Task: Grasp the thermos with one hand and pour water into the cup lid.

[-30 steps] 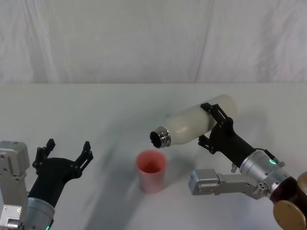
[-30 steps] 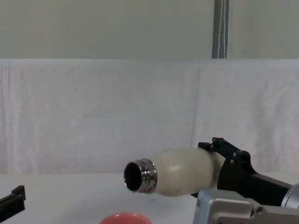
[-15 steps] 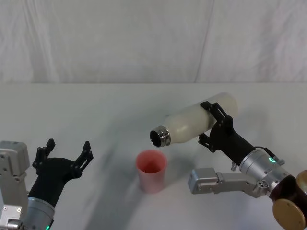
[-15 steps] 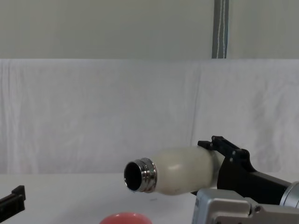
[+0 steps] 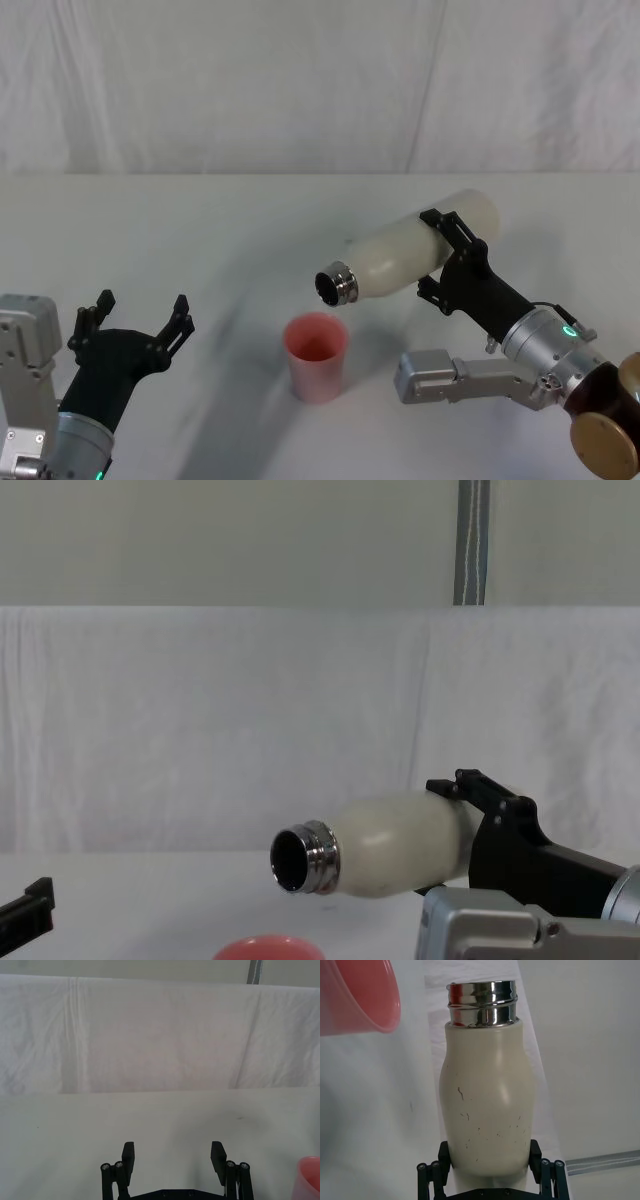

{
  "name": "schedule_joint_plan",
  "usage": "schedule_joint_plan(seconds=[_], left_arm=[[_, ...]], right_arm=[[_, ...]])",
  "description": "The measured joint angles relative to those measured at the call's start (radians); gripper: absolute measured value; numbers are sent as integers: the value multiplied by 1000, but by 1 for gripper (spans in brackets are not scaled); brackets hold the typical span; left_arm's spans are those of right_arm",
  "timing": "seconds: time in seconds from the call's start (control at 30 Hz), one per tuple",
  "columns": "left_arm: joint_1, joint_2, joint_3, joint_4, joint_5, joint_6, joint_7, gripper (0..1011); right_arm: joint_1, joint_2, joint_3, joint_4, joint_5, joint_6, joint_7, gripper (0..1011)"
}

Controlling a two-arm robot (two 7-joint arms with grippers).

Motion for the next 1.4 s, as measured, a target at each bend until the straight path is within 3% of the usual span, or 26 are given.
schedule_joint_plan(seconds=[1.4], left_arm=[[0,0,0,0,0,0,0,1001]], right_arm=[[10,9,-4,10,-18,8,-22,956]])
